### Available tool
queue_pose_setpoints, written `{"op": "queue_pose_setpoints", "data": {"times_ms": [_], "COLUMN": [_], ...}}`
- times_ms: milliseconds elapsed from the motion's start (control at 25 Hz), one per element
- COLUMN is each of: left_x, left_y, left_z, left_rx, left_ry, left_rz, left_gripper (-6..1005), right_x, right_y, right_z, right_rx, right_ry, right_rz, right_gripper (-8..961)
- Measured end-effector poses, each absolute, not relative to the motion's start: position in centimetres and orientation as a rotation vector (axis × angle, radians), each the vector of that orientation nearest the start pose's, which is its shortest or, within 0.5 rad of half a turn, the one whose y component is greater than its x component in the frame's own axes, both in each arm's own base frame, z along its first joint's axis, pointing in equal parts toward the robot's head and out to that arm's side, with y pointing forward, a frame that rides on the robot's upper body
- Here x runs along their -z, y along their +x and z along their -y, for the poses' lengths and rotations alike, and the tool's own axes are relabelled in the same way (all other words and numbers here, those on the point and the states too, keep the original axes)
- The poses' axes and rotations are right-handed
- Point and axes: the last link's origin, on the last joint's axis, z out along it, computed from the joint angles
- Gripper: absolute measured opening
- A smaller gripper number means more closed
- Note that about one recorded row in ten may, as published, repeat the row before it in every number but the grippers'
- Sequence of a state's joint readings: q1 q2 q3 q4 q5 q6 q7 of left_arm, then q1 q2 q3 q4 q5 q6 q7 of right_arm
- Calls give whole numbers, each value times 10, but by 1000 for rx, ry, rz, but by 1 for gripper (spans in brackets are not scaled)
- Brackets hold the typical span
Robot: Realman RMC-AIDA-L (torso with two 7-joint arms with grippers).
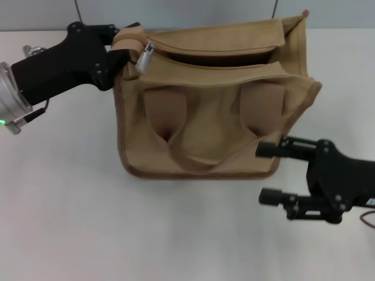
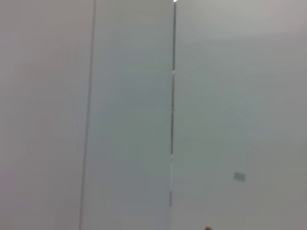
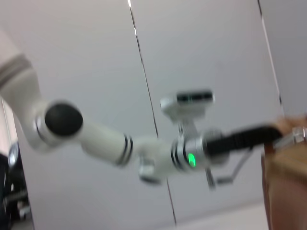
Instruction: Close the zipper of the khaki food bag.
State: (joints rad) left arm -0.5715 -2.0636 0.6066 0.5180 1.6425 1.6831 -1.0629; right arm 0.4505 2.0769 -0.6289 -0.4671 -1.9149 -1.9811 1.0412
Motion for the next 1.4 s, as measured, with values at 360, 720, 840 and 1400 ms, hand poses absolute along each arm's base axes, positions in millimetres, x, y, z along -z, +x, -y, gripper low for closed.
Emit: {"op": "queue_pose_setpoints", "data": {"times_ms": [360, 720, 840, 1400], "left_x": [-28, -27, -26, -21], "left_y": [-210, -214, -214, -213], "left_z": [-350, -346, -346, -344], "left_rx": [1254, 1256, 1257, 1274], "left_ry": [-2428, -2423, -2425, -2432], "left_rz": [218, 229, 228, 231], "left_gripper": [6, 15, 17, 30], "right_x": [-11, -27, -27, 10], "right_y": [236, 218, 206, 158], "right_z": [-266, -301, -316, -359], "right_rx": [-1436, -1422, -1385, -1209], "right_ry": [-2731, -2731, -2755, -2847], "right_rz": [-407, -531, -543, -552], "right_gripper": [663, 659, 658, 651]}}
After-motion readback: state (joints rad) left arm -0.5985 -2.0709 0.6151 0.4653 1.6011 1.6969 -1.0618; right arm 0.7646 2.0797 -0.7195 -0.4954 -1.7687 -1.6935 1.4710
